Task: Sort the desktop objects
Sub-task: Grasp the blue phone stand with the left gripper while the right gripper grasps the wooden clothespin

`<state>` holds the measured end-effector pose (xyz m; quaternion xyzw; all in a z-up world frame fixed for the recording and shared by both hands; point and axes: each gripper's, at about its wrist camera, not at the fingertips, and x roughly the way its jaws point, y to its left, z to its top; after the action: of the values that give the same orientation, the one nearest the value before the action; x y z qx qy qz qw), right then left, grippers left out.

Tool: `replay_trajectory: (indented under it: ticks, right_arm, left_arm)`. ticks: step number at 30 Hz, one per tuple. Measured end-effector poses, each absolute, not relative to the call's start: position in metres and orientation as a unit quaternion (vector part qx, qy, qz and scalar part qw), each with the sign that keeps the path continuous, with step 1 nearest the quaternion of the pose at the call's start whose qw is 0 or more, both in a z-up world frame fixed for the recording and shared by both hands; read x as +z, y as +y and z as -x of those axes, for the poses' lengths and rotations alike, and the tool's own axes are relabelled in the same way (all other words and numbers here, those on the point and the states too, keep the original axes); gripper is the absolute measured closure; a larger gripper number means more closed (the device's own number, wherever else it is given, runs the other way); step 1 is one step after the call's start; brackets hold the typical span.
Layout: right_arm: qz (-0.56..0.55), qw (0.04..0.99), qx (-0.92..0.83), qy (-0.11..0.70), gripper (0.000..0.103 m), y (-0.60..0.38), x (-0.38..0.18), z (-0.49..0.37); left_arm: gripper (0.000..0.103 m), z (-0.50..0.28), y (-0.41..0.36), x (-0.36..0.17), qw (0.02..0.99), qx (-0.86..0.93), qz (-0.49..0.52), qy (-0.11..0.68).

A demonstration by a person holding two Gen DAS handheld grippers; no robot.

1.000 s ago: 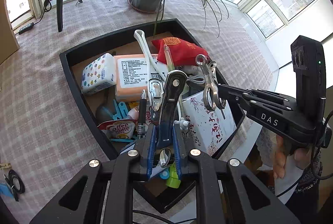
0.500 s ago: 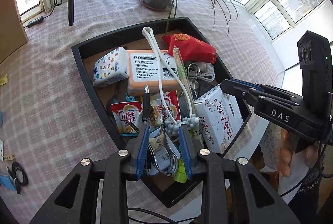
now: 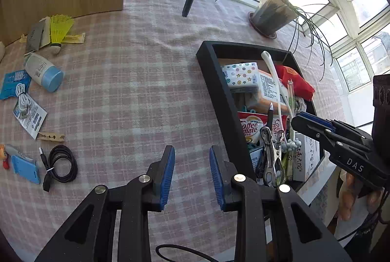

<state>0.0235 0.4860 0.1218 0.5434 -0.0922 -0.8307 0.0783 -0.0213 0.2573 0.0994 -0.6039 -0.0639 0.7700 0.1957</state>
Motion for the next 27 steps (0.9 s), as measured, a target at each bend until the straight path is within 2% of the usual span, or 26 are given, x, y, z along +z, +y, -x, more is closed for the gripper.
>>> replay_trajectory:
  ticks: [15, 23, 25, 27]
  right_arm:
    - [-0.565, 0.237, -0.791, 0.017, 0.079, 0.297, 0.095, 0.043]
    - [-0.575, 0.293, -0.759, 0.085, 0.079, 0.214, 0.075, 0.065]
    - [-0.579, 0.300, -0.751, 0.106, 0.079, 0.197, 0.067, 0.069]
    - [-0.584, 0.306, -0.742, 0.117, 0.079, 0.183, 0.059, 0.073]
  left_arm:
    - [0.076, 0.016, 0.049, 0.046, -0.014, 0.759, 0.615, -0.211]
    - [0.076, 0.016, 0.003, 0.018, -0.069, 0.736, 0.612, -0.282]
    - [0.069, 0.018, -0.001, 0.014, -0.075, 0.731, 0.610, -0.295]
    - [0.067, 0.021, -0.003, 0.010, -0.080, 0.731, 0.608, -0.301]
